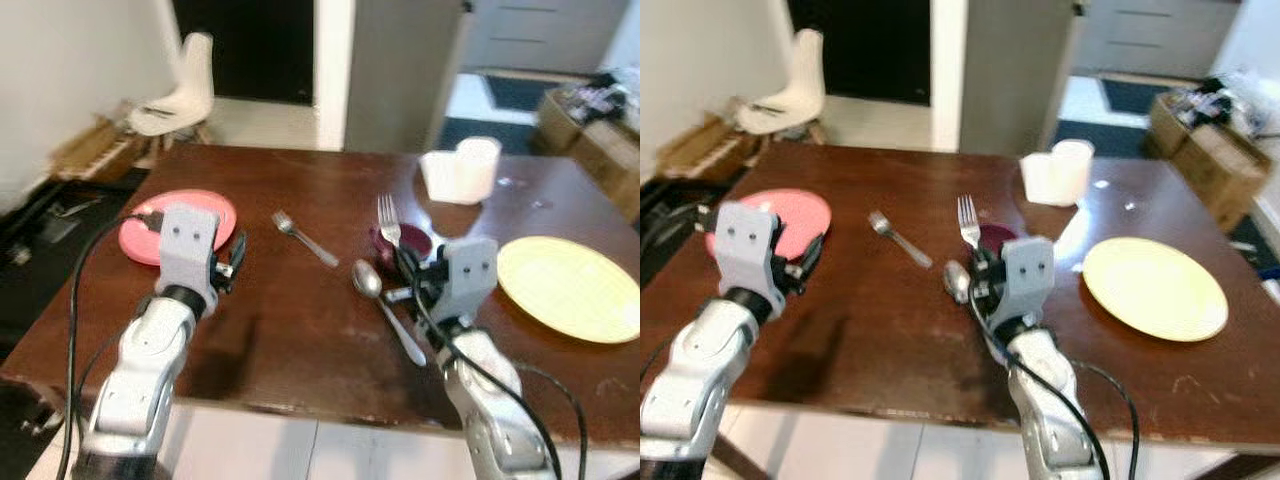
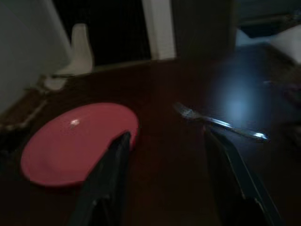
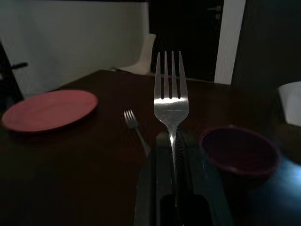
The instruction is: Setting the table
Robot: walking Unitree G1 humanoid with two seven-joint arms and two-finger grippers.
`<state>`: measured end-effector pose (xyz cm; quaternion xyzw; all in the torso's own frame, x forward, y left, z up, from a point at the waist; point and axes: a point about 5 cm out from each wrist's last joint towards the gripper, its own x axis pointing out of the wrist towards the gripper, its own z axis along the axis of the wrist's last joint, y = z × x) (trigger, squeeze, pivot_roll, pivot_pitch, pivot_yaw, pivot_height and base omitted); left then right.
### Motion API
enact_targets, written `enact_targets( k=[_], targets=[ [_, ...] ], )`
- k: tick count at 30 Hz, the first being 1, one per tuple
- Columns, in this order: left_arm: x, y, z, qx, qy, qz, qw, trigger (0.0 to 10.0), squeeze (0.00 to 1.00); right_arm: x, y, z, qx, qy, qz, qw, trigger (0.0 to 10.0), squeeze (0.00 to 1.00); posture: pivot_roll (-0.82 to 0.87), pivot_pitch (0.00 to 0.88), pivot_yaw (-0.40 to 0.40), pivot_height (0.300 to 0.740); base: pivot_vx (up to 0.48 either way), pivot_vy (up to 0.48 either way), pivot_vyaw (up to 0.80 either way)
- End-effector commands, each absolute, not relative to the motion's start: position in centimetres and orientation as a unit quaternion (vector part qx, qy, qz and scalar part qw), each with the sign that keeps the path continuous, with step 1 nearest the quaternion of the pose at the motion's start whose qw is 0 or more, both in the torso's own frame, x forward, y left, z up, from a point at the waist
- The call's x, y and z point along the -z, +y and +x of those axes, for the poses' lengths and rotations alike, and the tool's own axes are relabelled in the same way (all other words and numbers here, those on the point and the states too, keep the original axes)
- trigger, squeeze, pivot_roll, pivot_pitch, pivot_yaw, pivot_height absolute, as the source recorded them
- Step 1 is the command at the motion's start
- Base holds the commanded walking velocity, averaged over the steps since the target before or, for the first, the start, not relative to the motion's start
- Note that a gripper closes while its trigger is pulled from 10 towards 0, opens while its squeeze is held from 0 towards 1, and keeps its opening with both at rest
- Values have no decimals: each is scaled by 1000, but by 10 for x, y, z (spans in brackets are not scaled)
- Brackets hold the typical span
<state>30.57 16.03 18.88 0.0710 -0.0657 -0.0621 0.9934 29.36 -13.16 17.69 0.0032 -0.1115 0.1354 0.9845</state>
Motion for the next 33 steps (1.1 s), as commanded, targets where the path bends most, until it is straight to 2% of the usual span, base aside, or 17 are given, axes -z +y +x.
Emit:
enact_targets(
  k=[1, 6, 12, 19, 33],
  targets=[
    [-189, 160, 306, 63, -65, 76, 993, 10000, 0, -175, -133, 293, -131, -109, 12, 985, 10000, 0, -90, 0, 52, 740, -386, 0, 0],
    [-190, 160, 306, 64, -65, 76, 993, 10000, 0, -174, -136, 294, -125, -96, 78, 984, 10000, 0, -90, 0, 53, 740, -382, 0, 0],
    [-189, 159, 306, 63, -66, 76, 993, 10000, 0, -175, -136, 294, -133, -93, 96, 982, 10000, 0, -90, 0, 52, 740, -288, 0, 0],
    [-188, 158, 306, 65, -62, 78, 993, 10000, 0, -177, -135, 295, -140, -91, 127, 978, 10000, 0, -88, 0, 50, 740, 0, 0, 662],
    [-187, 158, 306, 65, -60, 80, 993, 10000, 0, -179, -133, 295, -150, -88, 130, 976, 10000, 0, -88, 0, 50, 740, 0, 0, 693]
  ],
)
